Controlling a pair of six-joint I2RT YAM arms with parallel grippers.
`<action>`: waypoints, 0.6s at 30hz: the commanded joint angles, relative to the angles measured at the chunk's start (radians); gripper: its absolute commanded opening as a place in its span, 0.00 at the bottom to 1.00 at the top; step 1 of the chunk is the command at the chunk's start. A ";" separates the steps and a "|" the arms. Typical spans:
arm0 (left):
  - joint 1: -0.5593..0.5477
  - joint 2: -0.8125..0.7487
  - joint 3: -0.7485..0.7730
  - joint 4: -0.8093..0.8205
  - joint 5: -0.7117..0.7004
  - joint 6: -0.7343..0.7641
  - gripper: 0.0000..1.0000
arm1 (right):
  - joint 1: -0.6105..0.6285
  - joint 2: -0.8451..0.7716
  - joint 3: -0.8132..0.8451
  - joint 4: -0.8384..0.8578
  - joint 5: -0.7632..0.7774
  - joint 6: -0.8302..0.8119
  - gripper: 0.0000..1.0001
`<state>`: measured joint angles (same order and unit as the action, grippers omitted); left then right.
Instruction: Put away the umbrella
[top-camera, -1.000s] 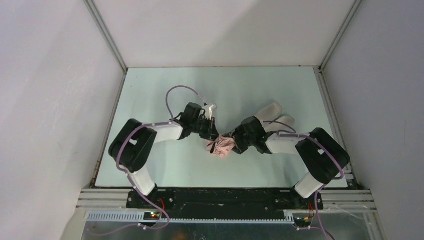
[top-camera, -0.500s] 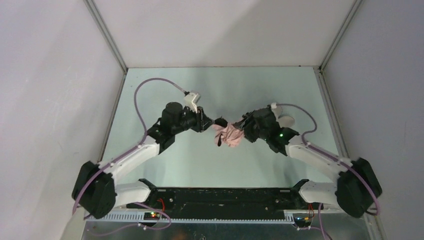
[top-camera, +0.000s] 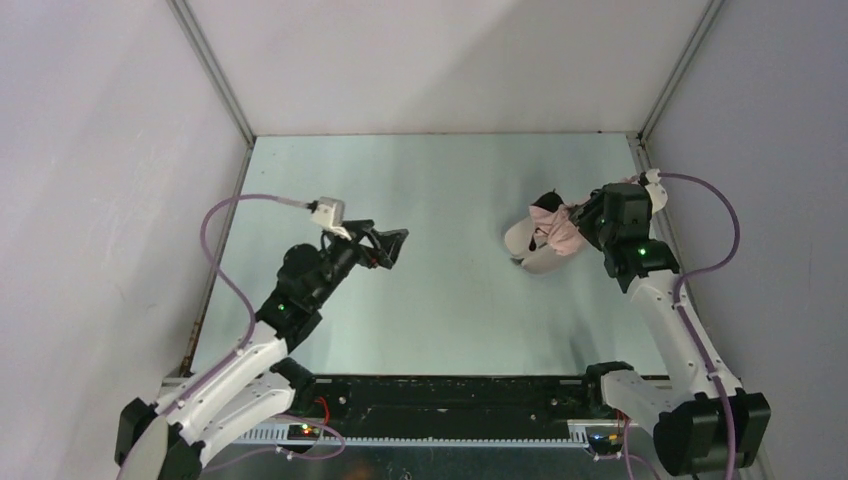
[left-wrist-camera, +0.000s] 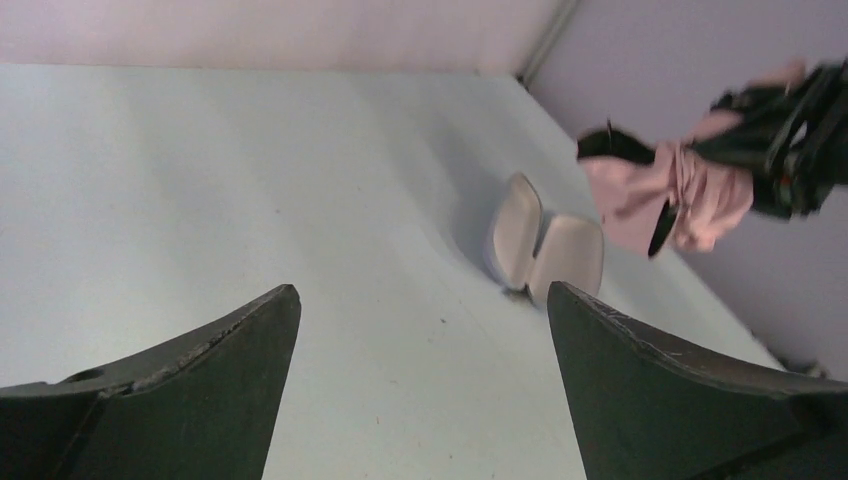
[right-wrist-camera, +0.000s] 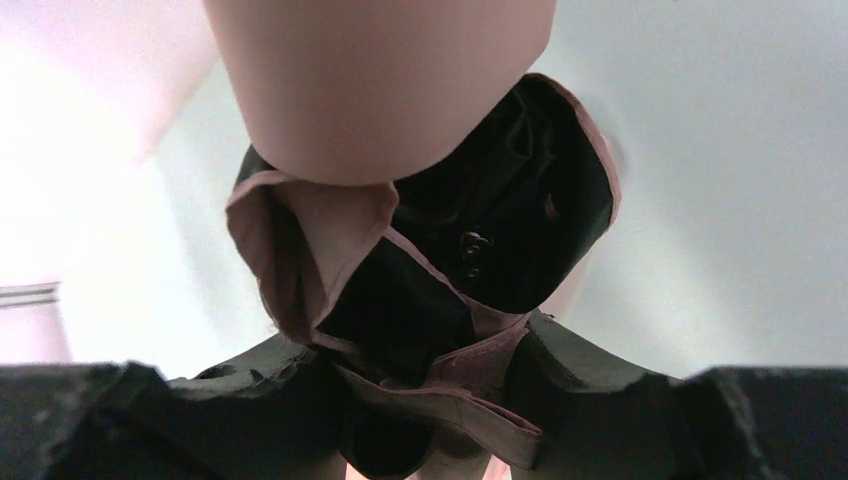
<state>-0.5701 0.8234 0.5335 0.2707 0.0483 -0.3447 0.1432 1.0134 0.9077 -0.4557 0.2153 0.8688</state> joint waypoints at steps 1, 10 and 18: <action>0.000 -0.074 -0.097 0.132 -0.250 -0.210 1.00 | -0.078 0.076 0.027 0.015 0.005 -0.145 0.27; -0.005 0.071 0.010 0.058 0.010 -0.220 1.00 | -0.113 0.350 0.042 0.108 -0.007 -0.134 0.27; -0.056 0.164 0.063 0.024 0.053 -0.178 1.00 | -0.079 0.536 0.051 0.097 -0.138 -0.129 0.24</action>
<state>-0.5964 0.9478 0.5179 0.2874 0.0566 -0.5453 0.0360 1.5063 0.9142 -0.3996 0.1619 0.7425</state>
